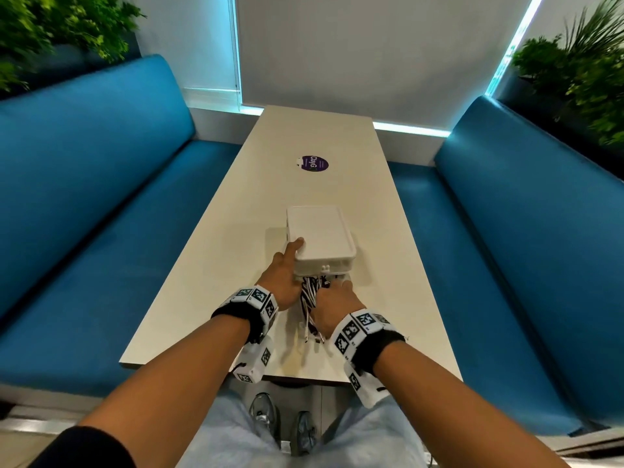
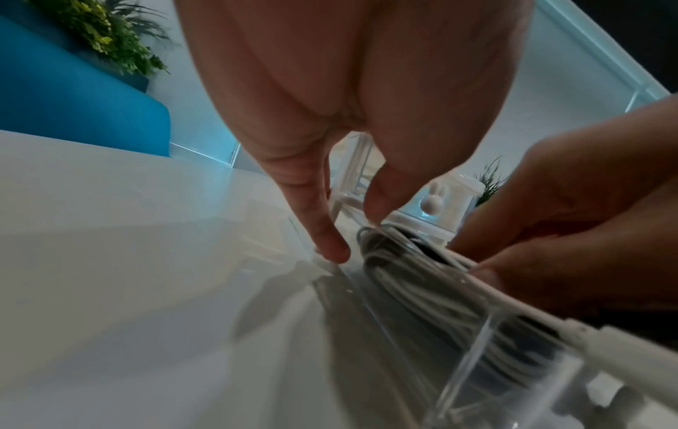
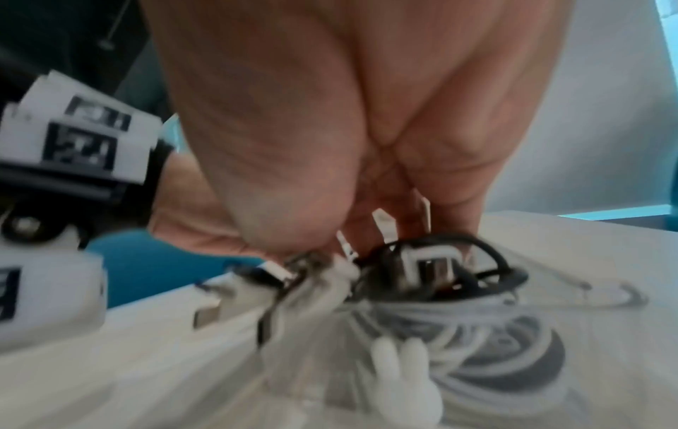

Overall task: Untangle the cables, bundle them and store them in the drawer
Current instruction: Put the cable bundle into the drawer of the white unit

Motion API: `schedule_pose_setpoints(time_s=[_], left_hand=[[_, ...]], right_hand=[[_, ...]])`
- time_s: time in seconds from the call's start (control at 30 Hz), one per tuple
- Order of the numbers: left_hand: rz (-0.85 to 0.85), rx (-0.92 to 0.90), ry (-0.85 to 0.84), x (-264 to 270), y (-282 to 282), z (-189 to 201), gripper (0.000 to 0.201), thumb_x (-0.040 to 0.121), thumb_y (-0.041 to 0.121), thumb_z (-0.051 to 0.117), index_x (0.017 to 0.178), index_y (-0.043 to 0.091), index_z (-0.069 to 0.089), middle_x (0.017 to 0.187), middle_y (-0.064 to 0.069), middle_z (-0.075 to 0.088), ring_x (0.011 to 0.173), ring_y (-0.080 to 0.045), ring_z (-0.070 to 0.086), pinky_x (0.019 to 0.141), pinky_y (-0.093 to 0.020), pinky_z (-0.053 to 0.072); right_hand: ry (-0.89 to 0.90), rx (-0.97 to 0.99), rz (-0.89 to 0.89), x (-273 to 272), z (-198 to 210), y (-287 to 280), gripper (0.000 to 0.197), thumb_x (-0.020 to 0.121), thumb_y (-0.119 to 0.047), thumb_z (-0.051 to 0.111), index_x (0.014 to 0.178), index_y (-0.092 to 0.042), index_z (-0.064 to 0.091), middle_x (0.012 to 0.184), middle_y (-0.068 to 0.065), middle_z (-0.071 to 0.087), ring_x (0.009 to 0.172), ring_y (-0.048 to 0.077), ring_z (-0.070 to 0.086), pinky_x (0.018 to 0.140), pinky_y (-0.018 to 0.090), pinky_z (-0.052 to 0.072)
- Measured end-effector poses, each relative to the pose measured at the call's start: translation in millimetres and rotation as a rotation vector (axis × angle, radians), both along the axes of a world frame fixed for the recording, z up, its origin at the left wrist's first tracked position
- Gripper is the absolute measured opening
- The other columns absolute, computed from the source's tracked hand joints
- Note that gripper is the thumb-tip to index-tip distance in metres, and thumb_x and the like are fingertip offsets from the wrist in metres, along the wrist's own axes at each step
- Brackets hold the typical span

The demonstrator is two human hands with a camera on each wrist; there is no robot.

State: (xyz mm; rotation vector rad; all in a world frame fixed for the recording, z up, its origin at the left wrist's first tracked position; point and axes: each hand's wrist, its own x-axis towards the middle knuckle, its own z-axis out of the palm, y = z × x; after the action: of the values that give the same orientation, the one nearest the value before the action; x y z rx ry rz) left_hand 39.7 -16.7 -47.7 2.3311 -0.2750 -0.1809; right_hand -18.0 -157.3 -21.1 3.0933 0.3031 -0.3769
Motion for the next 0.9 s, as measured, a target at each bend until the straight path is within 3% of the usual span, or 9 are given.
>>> schedule_pose_setpoints(time_s=[0.1,0.2,0.3,0.37,0.47,0.63,0.77,0.9], left_hand=[[0.019,0.009,-0.011,1.2,-2.2,-0.7,0.083,0.089,0.016,0.057,0.153,0.036,0.008,0.130,-0.013,0.043,0.114,-0.034,0.055,0.099,-0.039,0.046],[0.034,0.014,-0.009,2.4,-3.4,-3.3,0.084,0.089,0.023,0.060,0.153,0.038,0.008,0.130,-0.012,0.043,0.112,-0.034,0.055,0.099,-0.042,0.046],[0.040,0.050,-0.029,3.0,-4.3,-4.7,0.087,0.087,0.022,0.061,0.151,0.043,0.006,0.129,-0.011,0.045,0.110,-0.033,0.057,0.095,-0.043,0.049],[0.044,0.065,-0.037,2.5,-4.0,-5.6,0.088,0.086,0.022,0.060,0.151,0.045,0.005,0.128,-0.010,0.045,0.107,-0.033,0.058,0.092,-0.042,0.050],[0.024,0.035,-0.033,1.5,-2.3,-6.9,0.091,0.084,0.023,0.061,0.150,0.047,0.003,0.125,-0.009,0.046,0.106,-0.033,0.058,0.090,-0.040,0.050],[-0.005,0.007,-0.010,1.7,-0.2,-6.6,0.095,0.083,0.029,0.066,0.150,0.047,0.001,0.127,-0.011,0.046,0.110,-0.032,0.057,0.095,-0.039,0.048],[-0.012,0.023,-0.006,-1.4,0.0,-3.9,0.098,0.082,0.023,0.066,0.151,0.046,-0.001,0.128,-0.011,0.046,0.110,-0.032,0.057,0.094,-0.039,0.049],[-0.009,0.020,0.016,-1.4,0.6,-0.9,0.098,0.084,0.021,0.066,0.152,0.045,0.000,0.129,-0.010,0.045,0.109,-0.032,0.058,0.097,-0.043,0.049]], right_hand=[[-0.014,-0.002,0.001,-2.7,-1.4,8.5,0.027,0.087,-0.014,0.056,0.110,-0.002,0.060,0.120,0.027,0.054,0.123,0.042,0.040,0.107,0.048,0.033],[-0.087,0.112,-0.023,-3.0,3.9,5.5,0.025,0.090,-0.014,0.051,0.111,-0.005,0.062,0.114,0.020,0.061,0.120,0.039,0.045,0.097,0.045,0.045],[-0.168,0.125,0.018,-8.9,6.5,-1.0,0.037,0.097,-0.036,0.041,0.114,-0.010,0.062,0.112,0.014,0.064,0.120,0.035,0.041,0.101,0.044,0.038],[-0.125,0.138,0.064,-14.5,6.8,-7.3,0.046,0.093,-0.050,0.038,0.114,-0.015,0.059,0.113,0.012,0.064,0.124,0.034,0.037,0.101,0.047,0.035],[0.000,0.092,0.079,-16.1,8.8,-15.9,0.040,0.082,-0.056,0.048,0.096,-0.019,0.051,0.107,0.008,0.064,0.122,0.031,0.034,0.096,0.048,0.034],[0.062,0.057,-0.028,-5.3,11.2,-13.8,0.032,0.081,-0.039,0.055,0.109,-0.023,0.059,0.106,0.006,0.060,0.118,0.030,0.039,0.095,0.046,0.033],[-0.014,0.218,-0.036,-9.3,-4.1,0.3,0.030,0.087,-0.018,0.058,0.116,-0.011,0.059,0.113,0.015,0.061,0.118,0.036,0.045,0.096,0.044,0.047],[-0.117,0.271,0.007,-8.6,-20.4,4.9,0.025,0.087,-0.008,0.053,0.111,-0.005,0.061,0.109,0.015,0.064,0.115,0.038,0.043,0.094,0.044,0.045]])
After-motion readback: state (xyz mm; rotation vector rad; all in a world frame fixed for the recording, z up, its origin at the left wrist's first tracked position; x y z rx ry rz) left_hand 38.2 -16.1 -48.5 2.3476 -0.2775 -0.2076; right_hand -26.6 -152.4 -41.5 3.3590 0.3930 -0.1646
